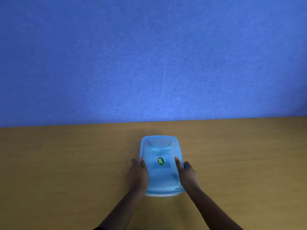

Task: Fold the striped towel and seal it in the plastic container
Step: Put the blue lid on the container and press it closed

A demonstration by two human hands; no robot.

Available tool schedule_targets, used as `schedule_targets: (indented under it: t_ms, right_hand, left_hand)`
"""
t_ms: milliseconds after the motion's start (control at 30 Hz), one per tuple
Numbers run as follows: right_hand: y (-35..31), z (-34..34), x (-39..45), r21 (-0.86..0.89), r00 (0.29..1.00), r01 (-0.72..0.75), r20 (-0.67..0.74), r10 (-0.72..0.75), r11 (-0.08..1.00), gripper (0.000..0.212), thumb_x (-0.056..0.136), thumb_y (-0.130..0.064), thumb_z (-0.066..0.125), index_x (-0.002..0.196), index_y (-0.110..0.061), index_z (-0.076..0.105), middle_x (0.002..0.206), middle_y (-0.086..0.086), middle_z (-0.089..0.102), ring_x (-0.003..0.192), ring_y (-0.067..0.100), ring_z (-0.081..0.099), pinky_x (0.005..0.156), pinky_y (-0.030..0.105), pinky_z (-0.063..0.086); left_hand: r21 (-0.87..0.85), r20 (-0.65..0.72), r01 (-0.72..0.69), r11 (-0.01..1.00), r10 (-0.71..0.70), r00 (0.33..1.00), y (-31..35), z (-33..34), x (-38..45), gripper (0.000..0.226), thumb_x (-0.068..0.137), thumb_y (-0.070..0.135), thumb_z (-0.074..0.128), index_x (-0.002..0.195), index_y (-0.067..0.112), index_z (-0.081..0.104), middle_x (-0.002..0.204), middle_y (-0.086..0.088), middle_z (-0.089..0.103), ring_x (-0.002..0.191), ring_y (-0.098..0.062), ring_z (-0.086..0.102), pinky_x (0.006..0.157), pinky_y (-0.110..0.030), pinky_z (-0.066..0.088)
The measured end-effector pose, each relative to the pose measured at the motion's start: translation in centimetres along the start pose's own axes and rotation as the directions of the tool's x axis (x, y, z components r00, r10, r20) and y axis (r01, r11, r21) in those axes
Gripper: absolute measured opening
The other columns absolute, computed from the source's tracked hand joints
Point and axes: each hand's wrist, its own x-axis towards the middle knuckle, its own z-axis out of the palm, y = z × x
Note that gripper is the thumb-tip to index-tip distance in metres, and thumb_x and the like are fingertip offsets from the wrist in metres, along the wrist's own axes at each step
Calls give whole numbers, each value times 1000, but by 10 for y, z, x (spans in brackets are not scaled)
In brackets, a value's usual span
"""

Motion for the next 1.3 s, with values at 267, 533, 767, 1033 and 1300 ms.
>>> schedule_targets:
  t_ms: [267,533,767,1033,1300]
  right_hand:
    - [0,3,7,-27,1000,8,-12,-8,1000,46,89,-59,39,66,-19,43,65,0,52,61,16,51,55,31,38]
    - [4,4,11,-44,1000,13,-3,-13,999,52,87,-64,35,77,-16,52,71,1,59,70,21,60,60,33,44]
    - [1,0,10,-12,999,39,22,-39,999,45,90,-58,38,66,-20,47,64,-2,54,60,14,52,54,30,38]
    - [-1,-2,9,-72,998,42,46,-39,997,49,89,-62,34,79,-18,54,71,0,59,66,16,57,54,28,41]
    - [7,-7,-2,-237,993,57,112,-31,970,57,88,-67,25,92,-20,57,85,1,65,79,19,61,65,31,45]
  left_hand:
    - [-125,111,60,990,-46,993,-3,-3,7,39,94,44,32,94,6,42,102,-19,62,95,-37,58,69,-35,36]
    - [-60,1,-20,998,20,1000,-14,3,-16,34,95,42,29,88,10,34,92,-20,65,88,-39,61,69,-39,44]
    - [-61,-19,-14,998,13,1000,-15,6,-13,33,96,38,30,91,7,39,93,-21,66,89,-39,61,71,-40,44]
    - [99,-48,-150,984,155,987,-8,3,-11,29,93,26,40,113,6,43,111,-14,54,88,-38,62,63,-37,41]
    - [156,22,-367,917,368,929,-7,-9,16,53,88,23,49,136,7,33,146,-14,30,125,-32,43,95,-41,41]
